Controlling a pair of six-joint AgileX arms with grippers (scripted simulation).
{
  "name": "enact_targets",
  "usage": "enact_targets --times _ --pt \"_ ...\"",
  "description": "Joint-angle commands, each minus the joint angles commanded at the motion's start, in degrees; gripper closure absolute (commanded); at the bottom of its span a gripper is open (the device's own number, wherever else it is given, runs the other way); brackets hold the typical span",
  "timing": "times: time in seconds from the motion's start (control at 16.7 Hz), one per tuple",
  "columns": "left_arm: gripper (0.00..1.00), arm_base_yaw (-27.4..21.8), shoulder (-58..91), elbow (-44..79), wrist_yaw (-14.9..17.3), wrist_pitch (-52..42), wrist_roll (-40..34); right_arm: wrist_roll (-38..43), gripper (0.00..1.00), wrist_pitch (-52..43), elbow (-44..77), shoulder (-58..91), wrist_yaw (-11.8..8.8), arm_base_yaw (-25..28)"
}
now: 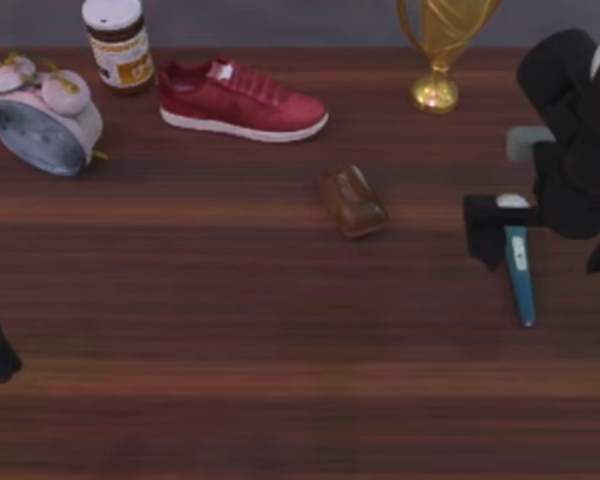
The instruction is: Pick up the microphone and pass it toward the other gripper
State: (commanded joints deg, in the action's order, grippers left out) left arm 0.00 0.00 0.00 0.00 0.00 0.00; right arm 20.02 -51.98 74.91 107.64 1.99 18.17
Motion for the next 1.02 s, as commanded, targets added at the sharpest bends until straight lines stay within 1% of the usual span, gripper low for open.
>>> enact_targets --times 0.18,0.6,0.9,1.02 --pt "0.0 0.0 0.0 0.0 0.0 0.0 0.0 -0.1 0.0 2.2 -1.0 1.5 0.0 0.1" --pt "0.0 0.0 0.0 0.0 0.0 0.0 0.0 -0.2 0.0 18.5 -7.0 11.4 0.1 -0.1" --pt "0.0 0.0 0.0 0.0 0.0 0.0 0.0 -0.2 0.0 19.8 -7.5 12.4 0.1 -0.2" --pt "0.0 0.0 0.0 0.0 0.0 0.0 0.0 -0.2 0.15 19.8 -7.5 12.4 0.1 -0.2"
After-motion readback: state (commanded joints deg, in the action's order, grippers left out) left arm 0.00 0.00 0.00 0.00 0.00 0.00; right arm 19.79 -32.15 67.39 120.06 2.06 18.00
